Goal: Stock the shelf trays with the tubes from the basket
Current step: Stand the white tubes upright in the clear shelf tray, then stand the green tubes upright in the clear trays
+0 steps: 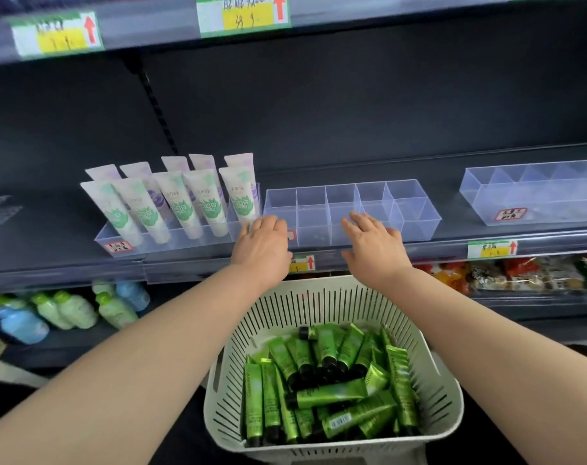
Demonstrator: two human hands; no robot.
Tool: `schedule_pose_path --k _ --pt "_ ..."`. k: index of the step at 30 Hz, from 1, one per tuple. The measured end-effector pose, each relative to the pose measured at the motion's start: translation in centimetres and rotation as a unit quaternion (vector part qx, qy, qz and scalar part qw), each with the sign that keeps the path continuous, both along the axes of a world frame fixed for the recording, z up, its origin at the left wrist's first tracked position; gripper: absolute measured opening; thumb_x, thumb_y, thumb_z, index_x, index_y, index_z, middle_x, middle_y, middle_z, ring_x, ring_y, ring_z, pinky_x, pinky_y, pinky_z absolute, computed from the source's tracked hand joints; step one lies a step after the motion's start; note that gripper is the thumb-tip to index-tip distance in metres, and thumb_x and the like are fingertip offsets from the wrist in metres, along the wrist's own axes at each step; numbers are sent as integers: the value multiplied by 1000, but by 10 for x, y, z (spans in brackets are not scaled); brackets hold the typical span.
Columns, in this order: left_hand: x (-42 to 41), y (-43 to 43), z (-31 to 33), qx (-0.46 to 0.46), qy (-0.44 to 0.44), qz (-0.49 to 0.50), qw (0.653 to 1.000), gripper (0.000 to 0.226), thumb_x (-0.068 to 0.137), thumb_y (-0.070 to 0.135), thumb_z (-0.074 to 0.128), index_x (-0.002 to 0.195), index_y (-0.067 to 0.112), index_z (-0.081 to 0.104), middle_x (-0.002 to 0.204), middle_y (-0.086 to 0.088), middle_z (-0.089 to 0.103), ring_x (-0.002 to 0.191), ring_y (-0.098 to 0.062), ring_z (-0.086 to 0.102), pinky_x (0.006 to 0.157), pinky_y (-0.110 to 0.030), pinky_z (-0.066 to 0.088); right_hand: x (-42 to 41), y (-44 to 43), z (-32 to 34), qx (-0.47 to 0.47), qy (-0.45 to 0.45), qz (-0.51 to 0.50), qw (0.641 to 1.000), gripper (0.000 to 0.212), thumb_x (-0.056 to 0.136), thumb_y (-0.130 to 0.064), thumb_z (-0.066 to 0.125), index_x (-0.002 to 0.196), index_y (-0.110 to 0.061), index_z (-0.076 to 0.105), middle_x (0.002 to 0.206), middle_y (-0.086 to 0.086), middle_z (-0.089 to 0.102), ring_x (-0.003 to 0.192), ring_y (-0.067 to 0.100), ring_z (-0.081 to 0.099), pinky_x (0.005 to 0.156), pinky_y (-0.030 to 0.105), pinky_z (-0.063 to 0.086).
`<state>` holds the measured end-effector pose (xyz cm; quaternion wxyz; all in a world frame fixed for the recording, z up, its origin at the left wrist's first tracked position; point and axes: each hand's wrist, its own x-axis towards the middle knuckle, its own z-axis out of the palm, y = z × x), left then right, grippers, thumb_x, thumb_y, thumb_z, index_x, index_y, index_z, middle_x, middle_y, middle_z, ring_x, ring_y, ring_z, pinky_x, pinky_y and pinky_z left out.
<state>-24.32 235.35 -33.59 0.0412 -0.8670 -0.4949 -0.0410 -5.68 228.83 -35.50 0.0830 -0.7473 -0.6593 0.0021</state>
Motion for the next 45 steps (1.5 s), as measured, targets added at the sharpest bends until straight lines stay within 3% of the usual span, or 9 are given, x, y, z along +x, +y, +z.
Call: schedule_pose_path --k 5,9,16,23,28,33,36,40,45 --pt "1 -30 -23 18 -51 -101 993 45 97 18 48 141 14 40 144 0 40 132 -20 35 107 -35 33 -4 -29 -18 86 10 14 996 48 93 -18 49 140 -22 43 143 0 41 129 24 38 100 44 34" --pt "-7 -49 -67 -39 -3 -124 991 30 96 17 49 126 15 53 128 1 52 118 -19 45 98 -35 43 -3 -56 -57 24 15 16 999 43 90 -17 50 131 -27 53 135 -4 48 124 22 42 95 41 37" --pt "-8 -57 -125 -261 -82 29 961 18 97 22 53 104 14 67 105 -2 67 97 -18 62 89 -40 53 6 -74 -116 -159 70 -13 985 44 90 -10 47 130 -29 54 136 -5 47 125 19 40 101 40 40" --pt "26 -46 -165 -363 -117 153 912 18 93 28 61 85 11 64 82 -3 57 76 -20 55 77 -33 49 9 -63 -147 -212 119 -50 969 50 87 -5 49 131 -30 53 142 -6 45 132 20 37 110 42 31" --pt "51 -44 -185 -399 -91 221 886 41 90 40 64 107 3 57 85 -4 62 61 -17 54 50 -28 39 16 -58 -162 -232 137 -73 960 48 87 -6 54 128 -30 55 144 -8 42 132 19 37 106 40 40" --pt "52 -39 -189 -444 -119 255 851 33 80 27 75 100 8 57 92 -5 62 79 -19 61 65 -31 51 14 -48 -167 -245 143 -75 956 49 87 -3 52 129 -28 55 137 -2 49 127 21 43 101 35 43" --pt "35 -39 -185 -419 -84 237 873 23 79 25 70 74 13 51 72 0 51 63 -17 52 54 -28 40 6 -38 -169 -258 142 -71 953 45 89 -7 51 131 -23 51 130 3 53 118 22 49 96 36 46" --pt "5 -38 -173 -384 -85 195 899 26 82 37 68 72 16 57 71 2 56 62 -15 53 55 -27 41 -3 -26 -181 -296 152 -104 937 55 94 -29 52 144 -18 32 148 10 35 138 30 28 113 48 26" --pt "-16 -38 -167 -372 -109 166 907 21 82 44 68 80 24 63 80 4 67 77 -18 66 77 -38 56 5 -21 -194 -386 187 -134 894 87 87 -47 60 152 -26 6 159 10 8 145 35 8 117 52 12"
